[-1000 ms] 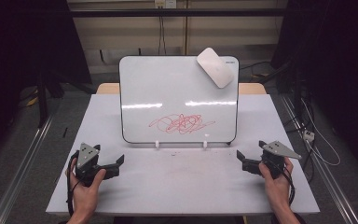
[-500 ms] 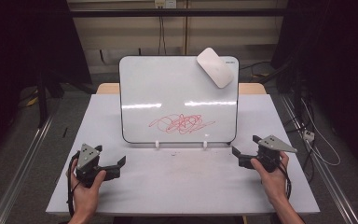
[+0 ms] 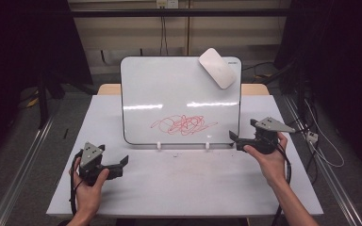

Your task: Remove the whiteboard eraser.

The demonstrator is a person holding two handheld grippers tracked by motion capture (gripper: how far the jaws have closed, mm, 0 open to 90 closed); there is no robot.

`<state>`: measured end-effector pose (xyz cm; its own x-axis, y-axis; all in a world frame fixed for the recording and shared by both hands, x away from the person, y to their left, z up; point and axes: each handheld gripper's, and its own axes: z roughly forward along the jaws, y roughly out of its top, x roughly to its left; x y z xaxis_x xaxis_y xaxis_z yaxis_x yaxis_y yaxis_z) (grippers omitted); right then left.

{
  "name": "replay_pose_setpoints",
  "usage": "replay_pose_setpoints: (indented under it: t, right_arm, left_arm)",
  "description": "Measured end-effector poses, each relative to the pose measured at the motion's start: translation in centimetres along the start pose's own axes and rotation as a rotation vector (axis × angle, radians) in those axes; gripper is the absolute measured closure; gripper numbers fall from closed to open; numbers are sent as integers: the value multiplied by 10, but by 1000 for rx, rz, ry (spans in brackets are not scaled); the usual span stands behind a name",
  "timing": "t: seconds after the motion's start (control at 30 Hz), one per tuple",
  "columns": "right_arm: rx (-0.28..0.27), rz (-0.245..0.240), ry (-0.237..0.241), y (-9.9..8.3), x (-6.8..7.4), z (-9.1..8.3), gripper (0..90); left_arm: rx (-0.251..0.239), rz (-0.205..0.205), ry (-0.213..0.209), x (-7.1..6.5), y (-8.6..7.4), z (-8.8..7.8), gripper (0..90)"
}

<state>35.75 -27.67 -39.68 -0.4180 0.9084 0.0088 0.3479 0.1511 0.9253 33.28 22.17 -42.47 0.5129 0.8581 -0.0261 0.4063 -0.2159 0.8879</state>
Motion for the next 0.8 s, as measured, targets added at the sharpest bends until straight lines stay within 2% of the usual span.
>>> replay_pose_setpoints:
  t: [0.13, 0.37, 0.57, 0.7, 0.8]
  right_arm:
    - [7, -34, 5, 13, 4, 6, 60]
    - [-15, -72, 20, 38, 8, 16, 68]
    - [-34, -101, 0, 58, 9, 21, 67]
    - [-22, -158, -21, 74, 12, 26, 61]
    - [-14, -173, -27, 84, 14, 30, 68]
  left_arm:
    - [-4, 8, -12, -2, 0, -1, 47]
    - [5, 16, -5, -2, -2, -3, 47]
    - [8, 10, -7, 1, -4, -5, 50]
    - [3, 18, -8, 2, -5, -7, 49]
    - [-3, 21, -7, 2, -4, -8, 49]
